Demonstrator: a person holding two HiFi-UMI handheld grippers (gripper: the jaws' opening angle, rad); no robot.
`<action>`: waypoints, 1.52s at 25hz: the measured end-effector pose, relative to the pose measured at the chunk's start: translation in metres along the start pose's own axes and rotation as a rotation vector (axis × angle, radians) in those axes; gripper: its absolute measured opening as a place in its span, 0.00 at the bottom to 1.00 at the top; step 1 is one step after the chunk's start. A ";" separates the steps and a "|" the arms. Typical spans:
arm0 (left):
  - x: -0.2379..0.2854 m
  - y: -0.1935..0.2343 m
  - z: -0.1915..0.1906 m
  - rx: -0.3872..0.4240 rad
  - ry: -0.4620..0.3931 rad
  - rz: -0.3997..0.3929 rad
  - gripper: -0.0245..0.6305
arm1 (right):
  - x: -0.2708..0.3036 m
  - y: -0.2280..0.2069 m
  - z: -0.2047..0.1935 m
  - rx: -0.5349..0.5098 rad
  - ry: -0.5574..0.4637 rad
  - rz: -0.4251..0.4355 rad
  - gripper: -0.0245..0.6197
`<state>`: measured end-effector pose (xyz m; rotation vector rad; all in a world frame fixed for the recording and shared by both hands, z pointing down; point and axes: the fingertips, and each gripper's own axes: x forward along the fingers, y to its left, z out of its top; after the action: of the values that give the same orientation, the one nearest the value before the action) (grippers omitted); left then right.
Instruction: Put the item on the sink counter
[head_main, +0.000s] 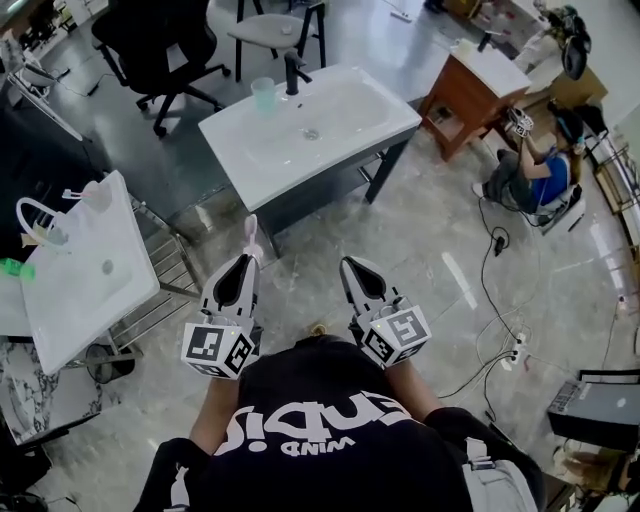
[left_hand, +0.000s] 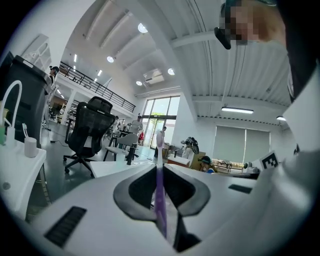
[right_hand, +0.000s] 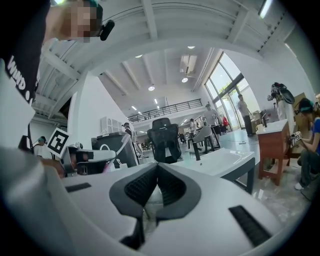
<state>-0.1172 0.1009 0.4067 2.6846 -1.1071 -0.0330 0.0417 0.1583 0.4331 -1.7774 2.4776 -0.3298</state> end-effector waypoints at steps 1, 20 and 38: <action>0.004 0.000 0.000 -0.001 -0.005 0.011 0.12 | 0.003 -0.006 0.001 -0.002 0.001 0.008 0.07; 0.072 0.028 0.000 -0.002 0.009 0.079 0.12 | 0.058 -0.065 0.006 0.026 0.018 0.045 0.07; 0.198 0.126 0.024 -0.043 0.020 0.087 0.12 | 0.194 -0.134 0.038 -0.012 0.032 0.044 0.07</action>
<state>-0.0657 -0.1284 0.4260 2.5905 -1.2024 -0.0140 0.1100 -0.0710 0.4373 -1.7331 2.5409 -0.3439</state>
